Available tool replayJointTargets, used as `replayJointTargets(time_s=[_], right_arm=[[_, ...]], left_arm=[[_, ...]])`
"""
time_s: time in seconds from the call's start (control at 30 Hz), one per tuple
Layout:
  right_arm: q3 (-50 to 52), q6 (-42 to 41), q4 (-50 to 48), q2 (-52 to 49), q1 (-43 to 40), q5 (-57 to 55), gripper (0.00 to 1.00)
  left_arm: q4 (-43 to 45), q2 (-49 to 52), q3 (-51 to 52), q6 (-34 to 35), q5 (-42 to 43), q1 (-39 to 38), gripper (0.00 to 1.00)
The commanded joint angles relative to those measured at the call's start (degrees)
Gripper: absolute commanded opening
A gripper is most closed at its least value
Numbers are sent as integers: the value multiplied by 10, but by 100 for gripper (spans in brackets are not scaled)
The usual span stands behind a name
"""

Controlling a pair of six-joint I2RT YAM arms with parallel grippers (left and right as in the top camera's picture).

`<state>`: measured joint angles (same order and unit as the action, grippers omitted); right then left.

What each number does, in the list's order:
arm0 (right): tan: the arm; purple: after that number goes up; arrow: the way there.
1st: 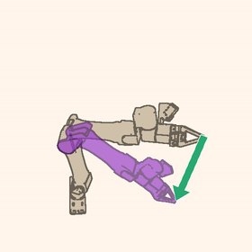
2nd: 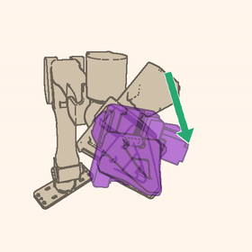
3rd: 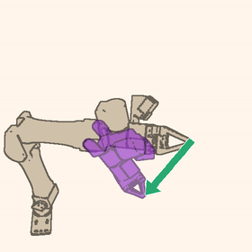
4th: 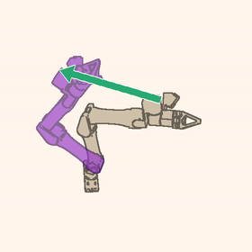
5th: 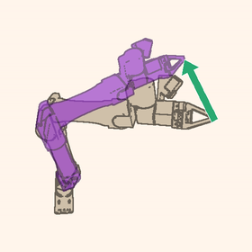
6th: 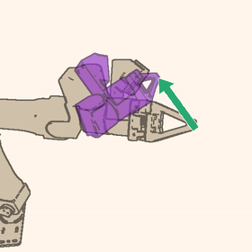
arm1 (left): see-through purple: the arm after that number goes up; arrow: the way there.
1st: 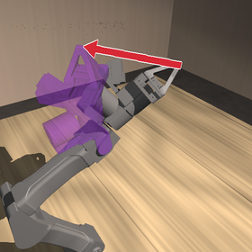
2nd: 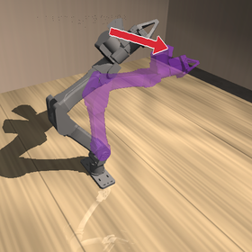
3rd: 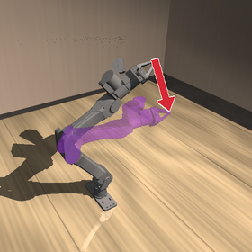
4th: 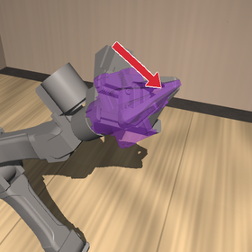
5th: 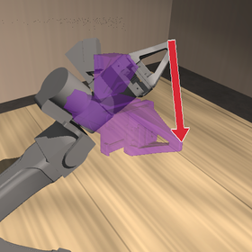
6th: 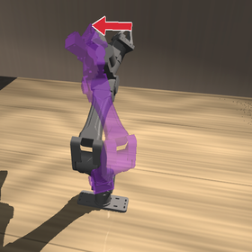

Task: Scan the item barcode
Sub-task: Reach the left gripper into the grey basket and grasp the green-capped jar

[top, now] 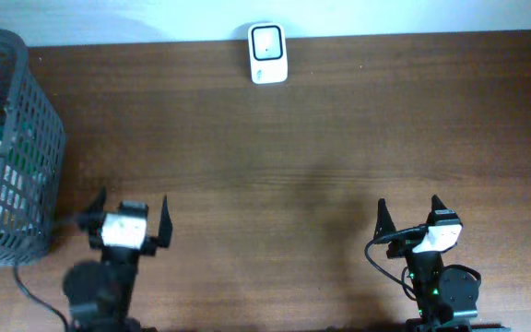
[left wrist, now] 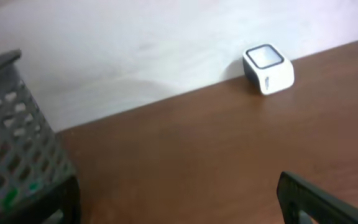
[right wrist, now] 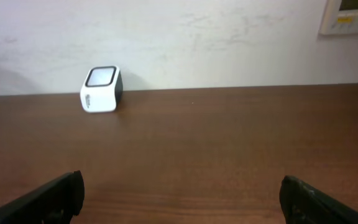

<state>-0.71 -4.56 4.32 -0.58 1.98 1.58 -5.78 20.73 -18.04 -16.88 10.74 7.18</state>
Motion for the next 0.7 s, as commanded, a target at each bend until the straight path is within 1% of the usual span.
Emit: replayJointTargets(time_s=[0.0,0.03,0.1,0.13,0.17,0.2,0.23,0.27,0.3,0.33,0.37,0.4,0.43,0.47,0.5,0.53,0.6,0.67], right_arm=[[4,-2,1,3,3,-3,98],[4,-2,1,3,3,-3,98],[4,-2,1,3,3,-3,98],[4,-2,1,3,3,-3,98],[4,-2,1,3,3,-3,98],[4,-2,1,3,3,-3,98],[4,-2,1,3,3,-3,98],[4,-2,1,3,3,-3,98],[4,-2,1,3,3,-3,98],[4,-2,1,3,3,-3,98],[4,-2,1,3,3,-3,98],[4,-2,1,3,3,-3,98],[4,-2,1,3,3,-3,98],[4,-2,1,3,3,-3,98],[4,-2,1,3,3,-3,98],[4,-2,1,3,3,-3,98],[4,-2,1,3,3,-3,98],[4,-2,1,3,3,-3,98]], left_arm=[[-56,162,-167,10,50,-2,99],[-102,218,-236,10,50,-2,99],[-266,366,-441,10,56,-2,99],[-342,426,-528,10,61,-2,99],[-443,502,-639,10,64,-2,99],[-529,564,-735,10,81,-2,99],[-607,624,-830,10,118,-2,99],[-638,669,-889,10,133,-2,99],[-633,687,-897,10,144,-2,99],[-604,700,-897,13,143,1,99],[-560,701,-898,98,105,17,99],[-536,701,-911,177,55,43,99],[-516,701,-931,241,17,89,99],[-510,701,-948,280,-4,134,99],[-499,701,-956,309,-29,196,99],[-493,703,-956,310,-47,244,99],[-496,724,-956,310,-96,303,98],[-508,774,-956,310,-101,339,99]])
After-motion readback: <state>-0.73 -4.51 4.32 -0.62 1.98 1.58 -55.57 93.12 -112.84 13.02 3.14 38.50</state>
